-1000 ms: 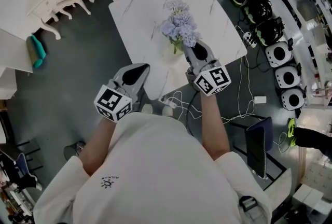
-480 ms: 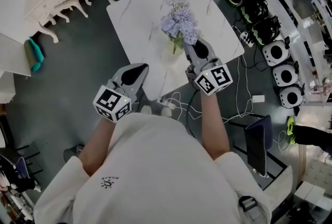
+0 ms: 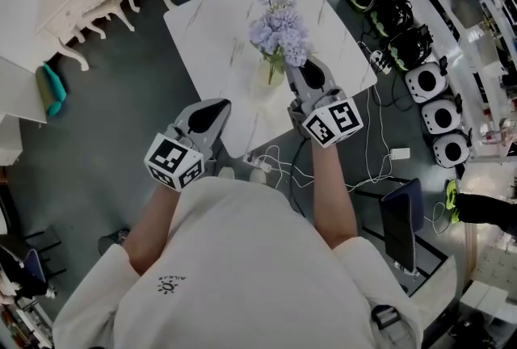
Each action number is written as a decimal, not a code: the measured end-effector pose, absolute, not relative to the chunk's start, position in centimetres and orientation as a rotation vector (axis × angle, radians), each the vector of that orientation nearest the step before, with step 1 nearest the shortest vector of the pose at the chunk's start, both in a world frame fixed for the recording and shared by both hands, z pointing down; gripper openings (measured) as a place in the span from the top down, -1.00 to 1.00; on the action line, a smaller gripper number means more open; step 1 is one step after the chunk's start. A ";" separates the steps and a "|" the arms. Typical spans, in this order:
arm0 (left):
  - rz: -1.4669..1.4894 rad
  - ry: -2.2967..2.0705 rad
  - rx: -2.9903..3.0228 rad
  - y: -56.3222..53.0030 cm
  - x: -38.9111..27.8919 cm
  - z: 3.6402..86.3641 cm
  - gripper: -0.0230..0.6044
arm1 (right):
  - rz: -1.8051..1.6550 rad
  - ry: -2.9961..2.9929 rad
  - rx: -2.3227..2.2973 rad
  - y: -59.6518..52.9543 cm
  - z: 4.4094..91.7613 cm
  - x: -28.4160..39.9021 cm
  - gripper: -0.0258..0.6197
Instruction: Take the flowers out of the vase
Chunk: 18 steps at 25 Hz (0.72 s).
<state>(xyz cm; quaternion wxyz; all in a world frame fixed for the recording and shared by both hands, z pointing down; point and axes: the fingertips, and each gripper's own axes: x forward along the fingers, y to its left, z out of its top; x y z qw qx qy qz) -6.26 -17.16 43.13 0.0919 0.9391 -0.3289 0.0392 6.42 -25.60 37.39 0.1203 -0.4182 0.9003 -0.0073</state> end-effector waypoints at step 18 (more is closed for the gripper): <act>0.087 -0.971 2.804 -17.5 -6.5 42.2 0.96 | 0.080 2.590 -1.227 -26.0 33.3 6.7 0.83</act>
